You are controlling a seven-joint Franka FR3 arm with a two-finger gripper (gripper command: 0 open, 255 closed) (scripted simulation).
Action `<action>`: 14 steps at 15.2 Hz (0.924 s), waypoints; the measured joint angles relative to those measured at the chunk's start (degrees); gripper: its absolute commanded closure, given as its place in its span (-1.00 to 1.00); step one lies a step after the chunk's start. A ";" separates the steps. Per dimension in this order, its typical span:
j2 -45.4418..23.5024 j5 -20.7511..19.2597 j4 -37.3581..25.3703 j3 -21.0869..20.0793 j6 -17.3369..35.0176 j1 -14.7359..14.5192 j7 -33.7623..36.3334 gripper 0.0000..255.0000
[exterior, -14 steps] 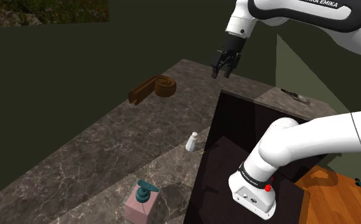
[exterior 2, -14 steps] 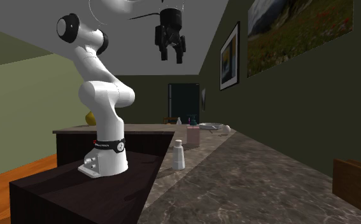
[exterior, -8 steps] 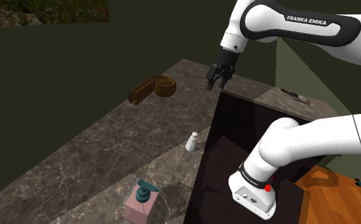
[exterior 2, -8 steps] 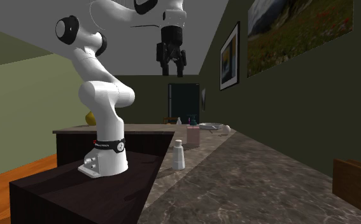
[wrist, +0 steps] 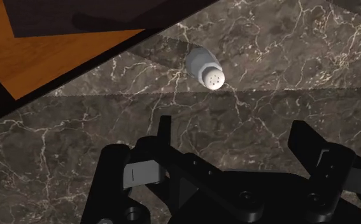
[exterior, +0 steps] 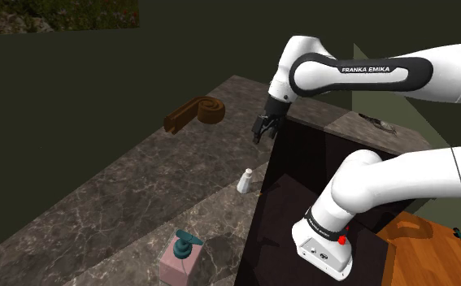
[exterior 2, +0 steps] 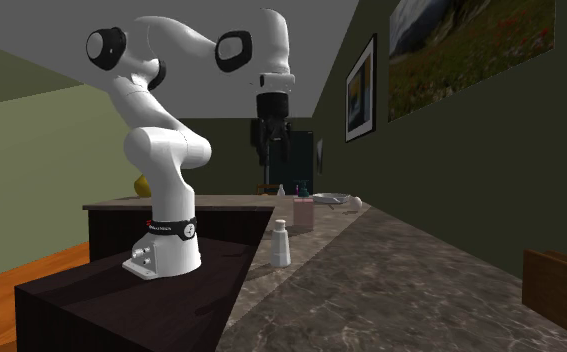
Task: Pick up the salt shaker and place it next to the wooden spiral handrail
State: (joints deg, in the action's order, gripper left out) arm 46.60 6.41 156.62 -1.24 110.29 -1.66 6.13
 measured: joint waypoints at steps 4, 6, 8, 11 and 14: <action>-2.04 0.65 6.36 -0.81 8.73 -0.68 -0.42 -1.00; -4.98 1.35 9.18 -1.51 14.59 -1.32 -0.45 -1.00; -8.24 2.21 12.03 -2.27 20.95 -2.12 -0.42 -1.00; -10.82 2.79 13.46 -2.65 25.23 -2.64 -0.49 -1.00; -13.98 3.23 14.06 -2.72 29.02 -2.91 -0.80 -1.00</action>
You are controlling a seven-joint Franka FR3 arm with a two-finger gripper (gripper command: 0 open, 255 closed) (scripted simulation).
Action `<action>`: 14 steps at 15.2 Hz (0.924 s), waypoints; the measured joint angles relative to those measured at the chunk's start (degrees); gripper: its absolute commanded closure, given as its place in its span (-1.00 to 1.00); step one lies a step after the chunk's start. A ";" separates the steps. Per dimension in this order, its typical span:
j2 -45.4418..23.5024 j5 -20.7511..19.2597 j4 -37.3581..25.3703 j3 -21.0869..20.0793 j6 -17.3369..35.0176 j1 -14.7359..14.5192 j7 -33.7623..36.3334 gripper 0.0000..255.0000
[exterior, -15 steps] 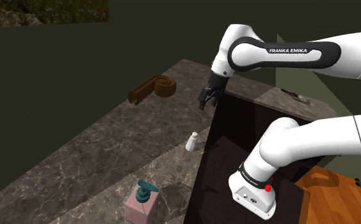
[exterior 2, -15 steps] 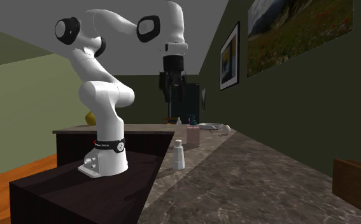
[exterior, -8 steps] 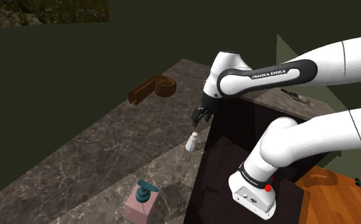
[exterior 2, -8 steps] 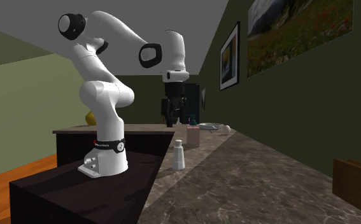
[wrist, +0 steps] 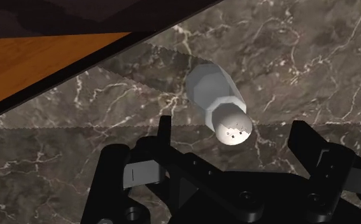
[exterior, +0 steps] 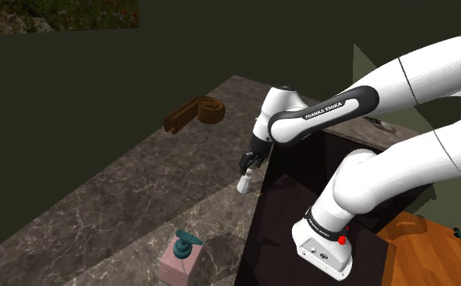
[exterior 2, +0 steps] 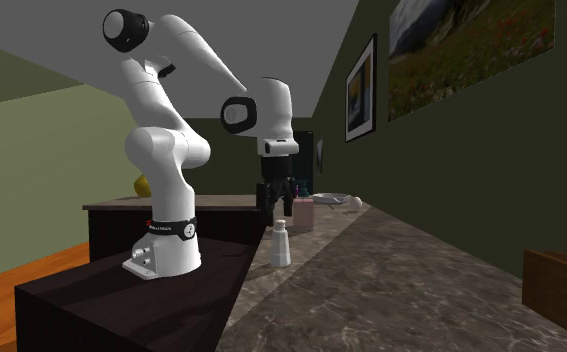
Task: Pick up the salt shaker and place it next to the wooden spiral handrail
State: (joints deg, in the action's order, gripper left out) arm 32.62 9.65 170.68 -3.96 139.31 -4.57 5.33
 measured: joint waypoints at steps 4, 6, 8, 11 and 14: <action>-2.91 0.63 1.10 -0.09 4.04 -0.46 -0.29 -1.00; -3.24 0.73 1.16 -0.14 4.45 -0.55 -0.27 -1.00; -3.33 0.75 1.18 -0.14 4.57 -0.57 -0.27 -1.00; -3.36 0.75 1.19 -0.14 4.61 -0.57 -0.27 1.00; -3.34 0.75 1.18 -0.14 4.61 -0.57 -0.27 1.00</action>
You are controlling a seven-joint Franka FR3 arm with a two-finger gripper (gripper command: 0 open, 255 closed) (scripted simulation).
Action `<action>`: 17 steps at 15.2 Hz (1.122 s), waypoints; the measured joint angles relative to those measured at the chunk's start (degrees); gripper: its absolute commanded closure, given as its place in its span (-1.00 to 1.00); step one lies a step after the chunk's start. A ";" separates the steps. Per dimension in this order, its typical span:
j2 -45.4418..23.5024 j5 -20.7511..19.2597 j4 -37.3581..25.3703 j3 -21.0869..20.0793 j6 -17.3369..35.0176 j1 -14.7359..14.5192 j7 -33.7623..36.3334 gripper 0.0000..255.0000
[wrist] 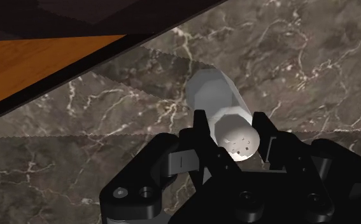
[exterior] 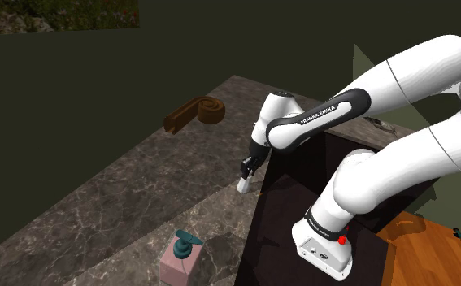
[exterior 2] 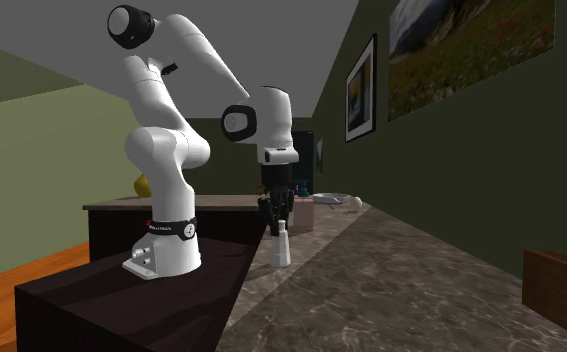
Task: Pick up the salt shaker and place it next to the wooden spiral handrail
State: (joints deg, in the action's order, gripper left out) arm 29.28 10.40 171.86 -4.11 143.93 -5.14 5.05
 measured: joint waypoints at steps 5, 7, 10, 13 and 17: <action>0.02 0.00 0.01 0.00 -0.01 0.00 0.00 1.00; 0.67 -0.10 -0.10 -0.01 -0.76 0.07 0.09 1.00; 3.10 -0.39 -0.52 -0.12 -3.59 0.18 0.53 1.00; 5.60 -1.04 -1.96 0.06 -7.51 0.67 0.70 1.00; 8.41 -1.47 -3.51 0.04 -11.89 0.86 1.22 1.00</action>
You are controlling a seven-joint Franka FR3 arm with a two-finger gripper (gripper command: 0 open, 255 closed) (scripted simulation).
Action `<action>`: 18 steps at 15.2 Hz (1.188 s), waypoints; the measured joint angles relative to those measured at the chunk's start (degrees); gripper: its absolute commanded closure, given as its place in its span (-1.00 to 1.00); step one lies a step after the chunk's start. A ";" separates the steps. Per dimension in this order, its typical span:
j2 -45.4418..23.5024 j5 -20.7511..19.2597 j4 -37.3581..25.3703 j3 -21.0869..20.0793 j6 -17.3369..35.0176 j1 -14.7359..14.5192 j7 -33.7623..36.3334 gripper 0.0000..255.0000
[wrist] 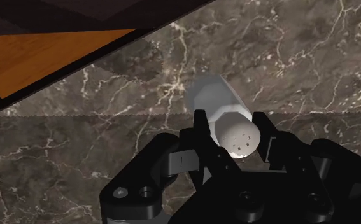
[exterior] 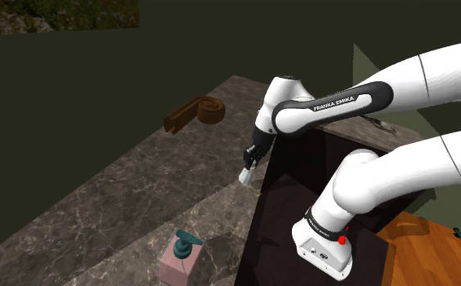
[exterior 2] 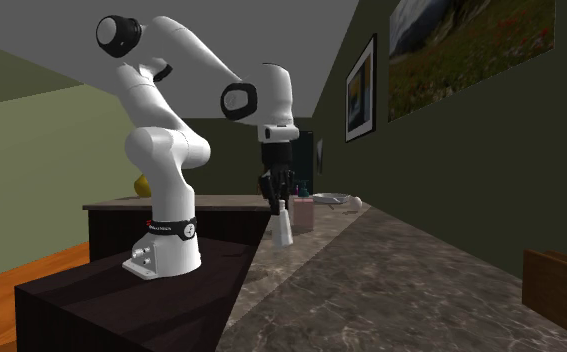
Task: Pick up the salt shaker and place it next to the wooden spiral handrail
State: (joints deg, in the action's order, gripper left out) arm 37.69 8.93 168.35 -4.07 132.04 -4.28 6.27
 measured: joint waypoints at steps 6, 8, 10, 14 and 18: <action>4.07 -0.67 -2.65 0.20 -6.70 0.33 0.54 1.00; 5.23 -0.91 -3.63 0.33 -8.85 0.47 0.64 1.00; 6.15 -1.01 -4.83 0.28 -10.95 0.45 0.96 1.00; 7.29 -1.33 -7.18 0.44 -14.43 0.60 1.20 1.00; 8.57 -1.61 -9.71 0.58 -18.23 0.70 1.52 1.00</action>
State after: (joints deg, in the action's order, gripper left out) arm 46.26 7.32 158.64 -3.49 113.80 -3.58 7.79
